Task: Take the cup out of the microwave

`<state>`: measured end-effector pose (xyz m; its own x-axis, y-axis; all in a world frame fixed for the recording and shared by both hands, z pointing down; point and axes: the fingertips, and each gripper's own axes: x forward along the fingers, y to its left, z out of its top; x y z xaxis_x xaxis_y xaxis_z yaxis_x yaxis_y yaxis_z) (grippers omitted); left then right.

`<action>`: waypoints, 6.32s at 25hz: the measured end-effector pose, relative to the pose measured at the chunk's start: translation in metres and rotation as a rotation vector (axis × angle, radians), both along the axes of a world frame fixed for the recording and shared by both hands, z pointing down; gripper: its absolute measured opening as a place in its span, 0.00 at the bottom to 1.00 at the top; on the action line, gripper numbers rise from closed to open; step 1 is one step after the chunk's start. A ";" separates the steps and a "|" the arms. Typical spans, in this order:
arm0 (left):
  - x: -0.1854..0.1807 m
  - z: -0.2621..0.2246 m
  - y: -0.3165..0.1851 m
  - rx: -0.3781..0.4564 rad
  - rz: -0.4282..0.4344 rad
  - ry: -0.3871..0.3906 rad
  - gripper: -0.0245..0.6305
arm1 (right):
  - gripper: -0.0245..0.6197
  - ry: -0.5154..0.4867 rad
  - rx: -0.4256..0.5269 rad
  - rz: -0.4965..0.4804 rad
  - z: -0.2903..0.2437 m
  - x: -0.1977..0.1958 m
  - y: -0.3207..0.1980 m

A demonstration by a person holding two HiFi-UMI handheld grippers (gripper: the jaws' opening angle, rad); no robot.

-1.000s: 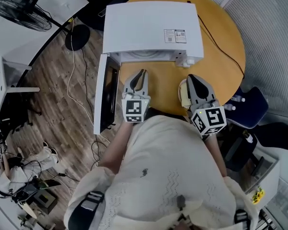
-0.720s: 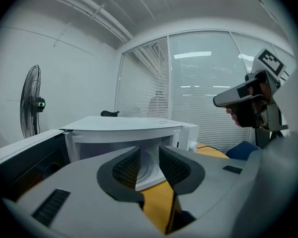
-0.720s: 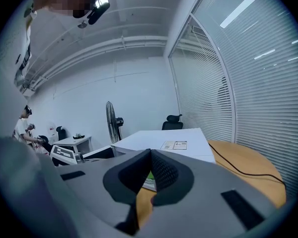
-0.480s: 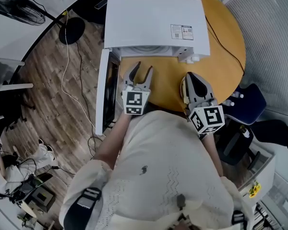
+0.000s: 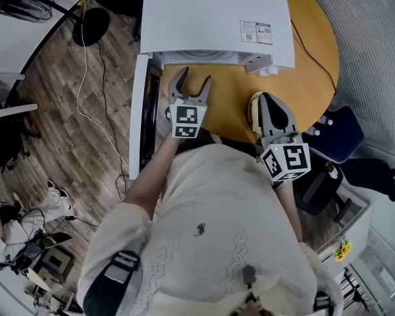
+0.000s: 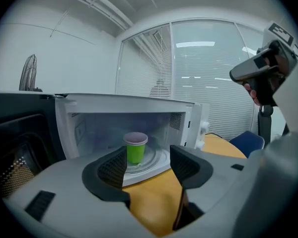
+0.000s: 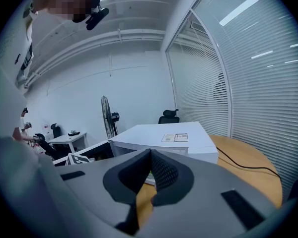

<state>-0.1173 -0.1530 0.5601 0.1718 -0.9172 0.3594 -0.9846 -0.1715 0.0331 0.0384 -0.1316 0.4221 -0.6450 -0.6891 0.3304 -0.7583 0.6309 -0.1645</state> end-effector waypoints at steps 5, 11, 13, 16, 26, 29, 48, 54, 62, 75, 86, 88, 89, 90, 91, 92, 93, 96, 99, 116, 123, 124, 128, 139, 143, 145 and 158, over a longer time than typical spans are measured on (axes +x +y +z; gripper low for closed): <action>0.000 0.012 -0.015 -0.011 0.005 0.008 0.46 | 0.05 0.013 -0.015 0.000 0.007 -0.002 0.002; 0.000 0.026 -0.031 -0.020 -0.006 -0.005 0.46 | 0.05 0.017 -0.037 0.003 0.017 0.001 -0.004; -0.001 0.030 -0.035 -0.029 -0.012 0.000 0.46 | 0.05 0.016 -0.039 0.004 0.019 -0.001 -0.005; -0.003 0.038 -0.044 -0.046 -0.025 0.012 0.46 | 0.05 0.014 -0.051 0.002 0.024 -0.005 -0.006; -0.005 0.060 -0.072 -0.078 -0.079 0.052 0.47 | 0.05 0.037 -0.066 0.031 0.032 0.002 -0.011; -0.005 0.067 -0.080 -0.089 -0.092 0.042 0.48 | 0.05 0.039 -0.072 0.044 0.035 0.007 -0.013; -0.014 0.093 -0.114 -0.145 -0.189 0.016 0.52 | 0.05 0.045 -0.110 0.079 0.047 0.023 -0.011; -0.017 0.098 -0.119 -0.154 -0.197 0.015 0.52 | 0.05 0.045 -0.115 0.081 0.049 0.025 -0.011; -0.016 0.097 -0.124 -0.151 -0.193 0.001 0.44 | 0.05 0.045 -0.122 0.105 0.050 0.030 -0.011; -0.017 0.093 -0.117 -0.140 -0.170 -0.010 0.42 | 0.05 0.046 -0.115 0.097 0.048 0.026 -0.009; -0.008 0.084 -0.105 -0.120 -0.130 -0.002 0.42 | 0.05 0.036 -0.115 0.091 0.049 0.024 -0.007; -0.005 0.083 -0.102 -0.119 -0.122 0.000 0.42 | 0.05 0.035 -0.113 0.090 0.049 0.024 -0.007; -0.004 0.082 -0.100 -0.119 -0.119 0.003 0.42 | 0.05 0.034 -0.111 0.088 0.048 0.024 -0.007; -0.002 0.082 -0.098 -0.119 -0.115 0.005 0.42 | 0.05 0.033 -0.110 0.087 0.048 0.024 -0.007; -0.001 0.082 -0.096 -0.120 -0.110 0.005 0.42 | 0.05 0.033 -0.109 0.086 0.048 0.024 -0.006; 0.000 0.082 -0.094 -0.121 -0.104 0.001 0.42 | 0.05 0.032 -0.108 0.084 0.047 0.025 -0.006; 0.001 0.081 -0.092 -0.121 -0.099 -0.004 0.42 | 0.05 0.031 -0.108 0.083 0.047 0.025 -0.006; 0.002 0.081 -0.088 -0.123 -0.098 -0.006 0.42 | 0.05 0.028 -0.107 0.078 0.046 0.025 -0.005; 0.002 0.080 -0.085 -0.124 -0.094 -0.006 0.42 | 0.05 0.026 -0.108 0.073 0.046 0.024 -0.004; 0.024 0.068 -0.057 -0.116 -0.037 -0.009 0.42 | 0.05 0.006 -0.104 0.060 0.047 0.033 -0.002; 0.025 0.064 -0.044 -0.115 -0.042 -0.011 0.42 | 0.05 0.001 -0.106 0.061 0.047 0.037 0.002; 0.025 0.064 -0.042 -0.115 -0.037 -0.015 0.42 | 0.05 0.001 -0.106 0.060 0.047 0.037 0.003; 0.030 0.056 -0.031 -0.100 -0.005 -0.041 0.42 | 0.05 -0.003 -0.103 0.059 0.046 0.037 0.008; 0.042 0.030 -0.001 -0.065 0.049 -0.033 0.42 | 0.05 -0.006 -0.096 0.077 0.044 0.042 0.015; 0.045 0.021 0.009 -0.061 0.064 -0.015 0.42 | 0.05 -0.007 -0.098 0.074 0.045 0.041 0.015; 0.046 0.017 0.012 -0.057 0.073 -0.020 0.42 | 0.05 -0.011 -0.099 0.079 0.045 0.042 0.014; 0.060 -0.014 0.031 -0.057 0.137 0.005 0.42 | 0.05 -0.011 -0.104 0.055 0.050 0.036 0.019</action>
